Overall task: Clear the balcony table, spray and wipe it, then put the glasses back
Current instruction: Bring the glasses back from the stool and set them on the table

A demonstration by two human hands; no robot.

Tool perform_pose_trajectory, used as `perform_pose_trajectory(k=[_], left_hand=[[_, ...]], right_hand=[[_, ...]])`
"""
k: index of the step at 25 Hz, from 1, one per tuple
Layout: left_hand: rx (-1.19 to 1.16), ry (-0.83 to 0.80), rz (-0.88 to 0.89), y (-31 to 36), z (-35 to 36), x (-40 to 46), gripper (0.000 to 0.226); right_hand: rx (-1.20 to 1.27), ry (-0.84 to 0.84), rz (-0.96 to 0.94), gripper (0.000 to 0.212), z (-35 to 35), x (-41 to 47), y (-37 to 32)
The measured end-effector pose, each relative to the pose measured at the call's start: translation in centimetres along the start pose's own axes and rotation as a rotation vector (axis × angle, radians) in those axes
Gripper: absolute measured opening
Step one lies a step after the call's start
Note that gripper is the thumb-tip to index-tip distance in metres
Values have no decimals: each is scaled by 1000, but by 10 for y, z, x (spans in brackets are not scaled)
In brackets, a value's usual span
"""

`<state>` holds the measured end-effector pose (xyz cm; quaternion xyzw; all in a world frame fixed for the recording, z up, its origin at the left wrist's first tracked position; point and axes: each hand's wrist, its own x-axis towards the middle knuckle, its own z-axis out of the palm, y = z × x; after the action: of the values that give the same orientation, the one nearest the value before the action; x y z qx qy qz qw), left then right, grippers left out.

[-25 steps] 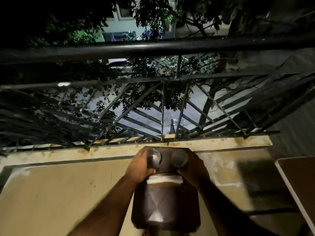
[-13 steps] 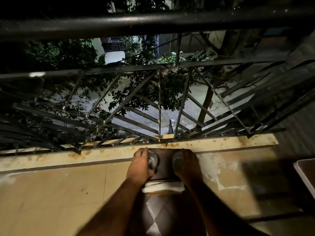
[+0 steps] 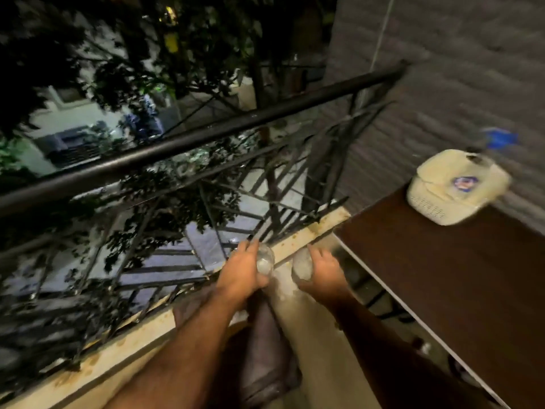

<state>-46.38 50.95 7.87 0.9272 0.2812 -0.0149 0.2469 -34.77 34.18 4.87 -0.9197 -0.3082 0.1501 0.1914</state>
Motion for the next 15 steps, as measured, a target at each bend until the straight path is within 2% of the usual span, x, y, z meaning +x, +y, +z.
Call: perform_pose_trajectory(k=[4,9,15], left_hand=[[61,-54,161,112,10,10,99],[108,-129,350,266,66,6,97],[126,-260,489,425,145,-11,96]], right_hand=[[40,145,132,87,-82,-35,64],[35,263,346,87,-165,-103,190],[64,364,555,93,-223,-182,326]])
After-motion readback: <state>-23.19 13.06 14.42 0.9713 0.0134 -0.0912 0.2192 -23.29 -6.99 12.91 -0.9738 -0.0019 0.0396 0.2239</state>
